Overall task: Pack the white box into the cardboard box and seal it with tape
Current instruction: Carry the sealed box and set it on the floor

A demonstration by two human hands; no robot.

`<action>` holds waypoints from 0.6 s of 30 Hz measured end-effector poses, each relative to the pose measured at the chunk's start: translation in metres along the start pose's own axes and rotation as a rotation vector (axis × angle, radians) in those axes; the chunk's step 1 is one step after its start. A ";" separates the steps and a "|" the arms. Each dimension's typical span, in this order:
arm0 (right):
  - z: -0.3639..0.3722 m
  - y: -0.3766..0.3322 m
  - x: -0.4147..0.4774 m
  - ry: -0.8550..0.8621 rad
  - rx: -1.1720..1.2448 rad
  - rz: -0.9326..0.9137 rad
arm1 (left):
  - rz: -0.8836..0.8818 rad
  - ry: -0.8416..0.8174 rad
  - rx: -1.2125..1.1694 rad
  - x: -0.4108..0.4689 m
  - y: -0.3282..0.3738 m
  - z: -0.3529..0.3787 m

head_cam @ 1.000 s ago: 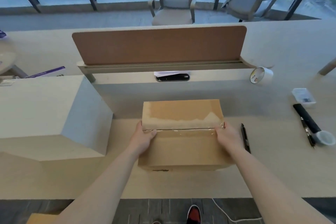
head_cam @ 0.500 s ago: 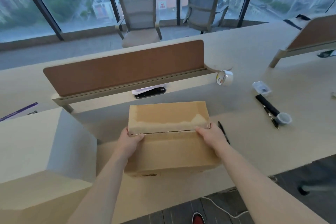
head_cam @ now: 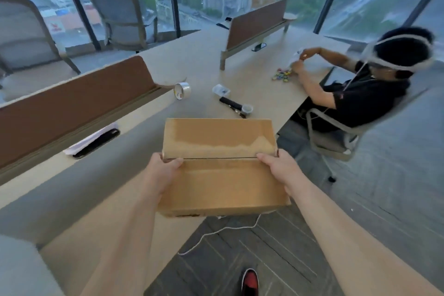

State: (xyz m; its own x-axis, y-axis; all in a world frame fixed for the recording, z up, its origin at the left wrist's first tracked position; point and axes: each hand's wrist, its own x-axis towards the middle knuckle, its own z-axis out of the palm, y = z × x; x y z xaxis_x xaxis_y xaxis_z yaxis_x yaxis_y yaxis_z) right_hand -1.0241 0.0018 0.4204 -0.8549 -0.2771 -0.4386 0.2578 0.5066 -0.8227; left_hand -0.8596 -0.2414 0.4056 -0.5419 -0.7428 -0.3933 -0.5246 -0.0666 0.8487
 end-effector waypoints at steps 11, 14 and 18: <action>-0.248 0.144 -0.090 0.494 0.276 0.172 | 0.233 -0.501 0.317 -0.120 0.074 0.253; -0.318 0.195 -0.118 0.600 0.363 0.199 | 0.298 -0.610 0.366 -0.171 0.081 0.331; -0.417 0.266 -0.153 0.725 0.428 0.246 | 0.374 -0.729 0.458 -0.248 0.089 0.443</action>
State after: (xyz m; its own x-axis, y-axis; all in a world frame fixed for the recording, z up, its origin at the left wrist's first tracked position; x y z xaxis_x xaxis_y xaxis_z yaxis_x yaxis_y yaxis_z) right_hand -1.0127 0.5197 0.4198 -0.7908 0.4603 -0.4034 0.4951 0.0936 -0.8638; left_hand -1.0627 0.2316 0.4224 -0.9240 -0.0517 -0.3789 -0.3563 0.4762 0.8039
